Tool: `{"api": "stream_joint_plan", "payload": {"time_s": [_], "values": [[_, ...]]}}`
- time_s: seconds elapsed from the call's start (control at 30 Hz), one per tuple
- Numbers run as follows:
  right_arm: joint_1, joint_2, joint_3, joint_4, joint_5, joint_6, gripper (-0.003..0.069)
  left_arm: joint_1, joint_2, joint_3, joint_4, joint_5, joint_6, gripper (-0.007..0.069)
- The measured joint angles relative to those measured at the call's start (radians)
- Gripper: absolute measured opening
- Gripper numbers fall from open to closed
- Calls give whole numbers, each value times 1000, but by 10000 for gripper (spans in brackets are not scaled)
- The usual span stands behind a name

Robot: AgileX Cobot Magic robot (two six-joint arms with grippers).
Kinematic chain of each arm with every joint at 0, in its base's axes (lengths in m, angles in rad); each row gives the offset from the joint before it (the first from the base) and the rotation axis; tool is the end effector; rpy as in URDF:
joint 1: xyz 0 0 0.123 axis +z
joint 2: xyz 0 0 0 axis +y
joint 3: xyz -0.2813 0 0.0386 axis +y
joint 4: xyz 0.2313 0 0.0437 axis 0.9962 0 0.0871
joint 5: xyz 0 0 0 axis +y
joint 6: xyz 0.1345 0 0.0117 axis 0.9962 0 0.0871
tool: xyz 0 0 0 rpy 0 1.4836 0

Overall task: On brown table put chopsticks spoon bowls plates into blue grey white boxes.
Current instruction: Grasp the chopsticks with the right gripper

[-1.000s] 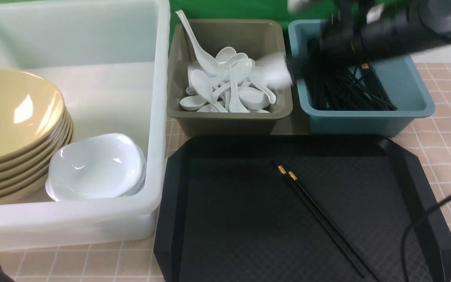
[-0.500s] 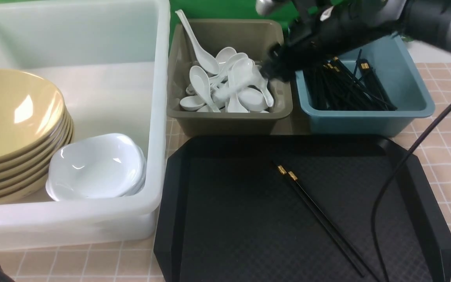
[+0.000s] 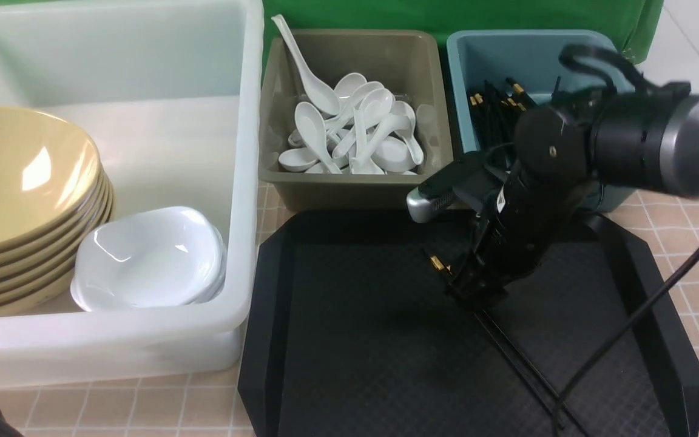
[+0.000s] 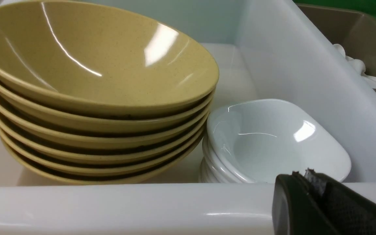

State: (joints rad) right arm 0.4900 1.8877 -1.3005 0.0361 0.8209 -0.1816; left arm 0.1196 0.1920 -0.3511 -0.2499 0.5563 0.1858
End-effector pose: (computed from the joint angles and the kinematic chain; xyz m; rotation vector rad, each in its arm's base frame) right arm 0.3287 0.1794 0.1557 -0.9257 2.7458 0.0981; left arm 0.0822 -0.0079 0.2553 -0.0468 1.8640 -0.0586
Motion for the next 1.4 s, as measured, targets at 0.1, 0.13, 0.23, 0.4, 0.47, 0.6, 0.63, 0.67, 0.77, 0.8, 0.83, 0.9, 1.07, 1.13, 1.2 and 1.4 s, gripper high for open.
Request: {"api": "stream_joint_plan", "payload": {"time_s": [0.1, 0.13, 0.23, 0.4, 0.47, 0.6, 0.63, 0.67, 0.77, 0.8, 0.83, 0.9, 1.07, 1.13, 1.2, 1.4], "values": [[0, 16, 7, 13, -54, 24, 452, 0, 0, 0, 0, 0, 0, -9], [0, 23, 7, 15, -61, 25, 446, 0, 0, 0, 0, 0, 0, -9], [0, 57, 7, 19, -65, 27, 413, 0, 0, 0, 0, 0, 0, -9], [-1, 75, -4, 1, -48, -38, 203, 0, 0, 0, 0, 0, 0, -9], [-1, 72, -8, 4, -36, -65, 149, 0, 0, 0, 0, 0, 0, -9], [0, 49, -7, 14, 14, -85, 153, 0, 0, 0, 0, 0, 0, -9], [1, 33, -2, 17, 30, -85, 153, 0, 0, 0, 0, 0, 0, -9], [1, 9, 1, 18, 41, -86, 153, 0, 0, 0, 0, 0, 0, -9], [1, -90, 1, 19, 41, -89, 77, 0, 0, 0, 0, 0, 0, -9], [1, -131, 1, 20, 34, -95, 50, 0, 0, 0, 0, 0, 0, -9], [1, -174, 1, 20, 26, -102, 42, 0, 0, 0, 0, 0, 0, -9], [-7, -253, 1, 20, -22, -124, 38, 0, 0, 0, 0, 0, 0, -9], [-40, -361, -2, 23, -190, -137, 36, 0, 0, 0, 0, 0, 0, -9], [-43, -358, -2, 23, -186, -138, 36, 0, 0, 0, 0, 0, 0, -9], [-43, -328, -2, 26, -117, -141, 36, 0, 0, 0, 0, 0, 0, -9], [-43, -153, -1, 31, 37, -140, 88, 0, 0, 0, 0, 0, 0, -9]]}}
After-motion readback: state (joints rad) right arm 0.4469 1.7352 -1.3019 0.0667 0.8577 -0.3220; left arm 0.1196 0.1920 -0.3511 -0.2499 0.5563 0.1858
